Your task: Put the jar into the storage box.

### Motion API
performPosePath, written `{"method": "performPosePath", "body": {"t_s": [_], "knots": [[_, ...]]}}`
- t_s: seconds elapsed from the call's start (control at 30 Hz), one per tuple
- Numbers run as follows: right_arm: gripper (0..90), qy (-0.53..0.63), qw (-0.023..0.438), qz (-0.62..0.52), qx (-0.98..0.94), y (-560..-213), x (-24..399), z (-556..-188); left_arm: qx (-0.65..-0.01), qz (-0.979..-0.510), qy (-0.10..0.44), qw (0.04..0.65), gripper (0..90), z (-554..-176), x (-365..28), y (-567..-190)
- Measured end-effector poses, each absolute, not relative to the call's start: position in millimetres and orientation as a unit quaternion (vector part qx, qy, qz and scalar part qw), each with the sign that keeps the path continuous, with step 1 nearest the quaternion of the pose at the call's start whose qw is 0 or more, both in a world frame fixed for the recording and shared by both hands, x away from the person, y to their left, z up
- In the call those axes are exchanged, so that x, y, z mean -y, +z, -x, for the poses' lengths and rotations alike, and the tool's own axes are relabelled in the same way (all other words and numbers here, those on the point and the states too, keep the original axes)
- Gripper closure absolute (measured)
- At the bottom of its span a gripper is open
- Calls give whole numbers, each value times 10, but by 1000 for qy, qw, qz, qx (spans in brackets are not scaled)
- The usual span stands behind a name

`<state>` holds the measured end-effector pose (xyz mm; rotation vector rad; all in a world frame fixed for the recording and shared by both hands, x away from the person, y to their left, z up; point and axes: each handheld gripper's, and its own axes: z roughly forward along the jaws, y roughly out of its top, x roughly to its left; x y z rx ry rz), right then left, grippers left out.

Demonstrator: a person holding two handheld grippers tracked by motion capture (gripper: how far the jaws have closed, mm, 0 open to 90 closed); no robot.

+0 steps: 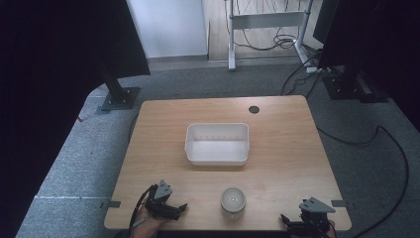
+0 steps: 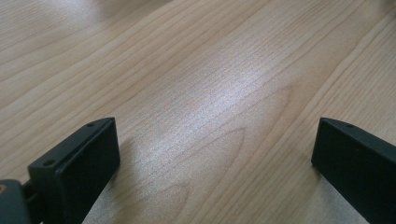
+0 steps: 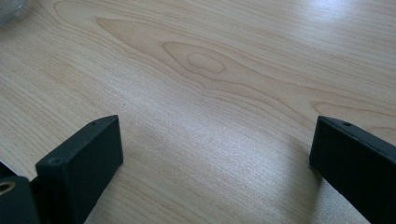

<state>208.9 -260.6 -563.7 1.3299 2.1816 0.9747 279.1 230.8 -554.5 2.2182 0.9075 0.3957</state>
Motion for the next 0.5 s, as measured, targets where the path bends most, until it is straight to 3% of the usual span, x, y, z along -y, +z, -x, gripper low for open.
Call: {"method": "performPosePath", "body": {"t_s": [0.5], "knots": [[22,349,202,-477,-781,-5637,2605,-2089,-357,-852,155,351,31,-2783,-2320,-5542]]}}
